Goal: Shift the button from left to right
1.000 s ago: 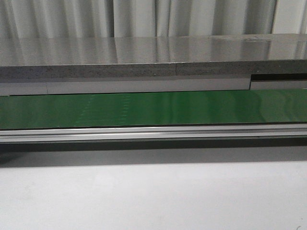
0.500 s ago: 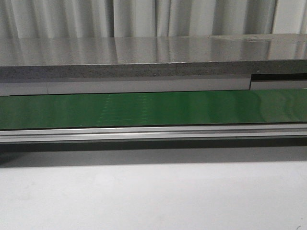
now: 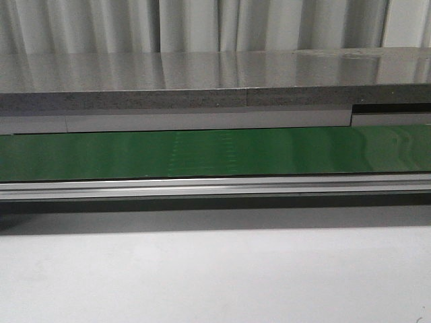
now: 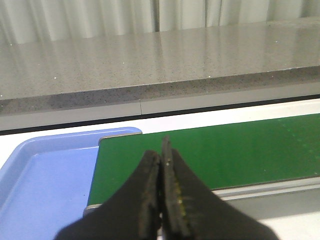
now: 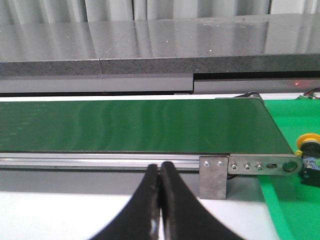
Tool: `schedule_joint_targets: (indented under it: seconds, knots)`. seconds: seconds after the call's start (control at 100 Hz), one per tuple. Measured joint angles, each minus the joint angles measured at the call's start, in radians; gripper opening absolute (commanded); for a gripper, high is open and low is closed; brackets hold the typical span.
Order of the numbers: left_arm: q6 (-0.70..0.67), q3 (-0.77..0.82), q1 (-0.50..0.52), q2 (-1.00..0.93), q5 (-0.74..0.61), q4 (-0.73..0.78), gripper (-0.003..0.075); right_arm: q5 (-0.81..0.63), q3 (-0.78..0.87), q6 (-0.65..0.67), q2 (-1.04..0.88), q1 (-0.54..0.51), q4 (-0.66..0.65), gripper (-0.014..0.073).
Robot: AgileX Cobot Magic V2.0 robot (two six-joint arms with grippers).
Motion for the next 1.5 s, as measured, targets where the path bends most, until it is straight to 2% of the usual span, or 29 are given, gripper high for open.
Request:
schedule_joint_targets:
  seconds: [0.25, 0.4, 0.59, 0.71, 0.89, 1.04, 1.5]
  knots:
    - [0.000, 0.000, 0.000, 0.000, -0.005, 0.000, -0.0021, 0.000, 0.000, 0.000, 0.000, 0.000, 0.000, -0.0068]
    - [-0.019, 0.013, 0.000, 0.000, -0.064, 0.029, -0.0021, 0.000, 0.000, 0.000, 0.000, 0.000, 0.000, -0.0068]
    - [-0.253, 0.068, 0.000, -0.019, -0.119, 0.240, -0.0021, 0.000, 0.000, 0.000, 0.000, 0.000, 0.000, -0.0068]
    - [-0.336, 0.107, 0.000, -0.069, -0.129, 0.306, -0.0021, 0.000, 0.000, 0.000, 0.000, 0.000, 0.000, -0.0068]
    - [-0.357, 0.181, 0.000, -0.174, -0.132, 0.325, -0.0020, 0.000, 0.000, 0.000, 0.000, 0.000, 0.000, -0.0068]
    - [-0.383, 0.244, 0.000, -0.185, -0.136, 0.326, -0.0020, 0.000, 0.000, 0.000, 0.000, 0.000, 0.000, -0.0068]
    - [-0.394, 0.245, 0.000, -0.185, -0.204, 0.326, -0.0021, 0.000, 0.000, 0.002, 0.000, 0.000, 0.000, -0.0068]
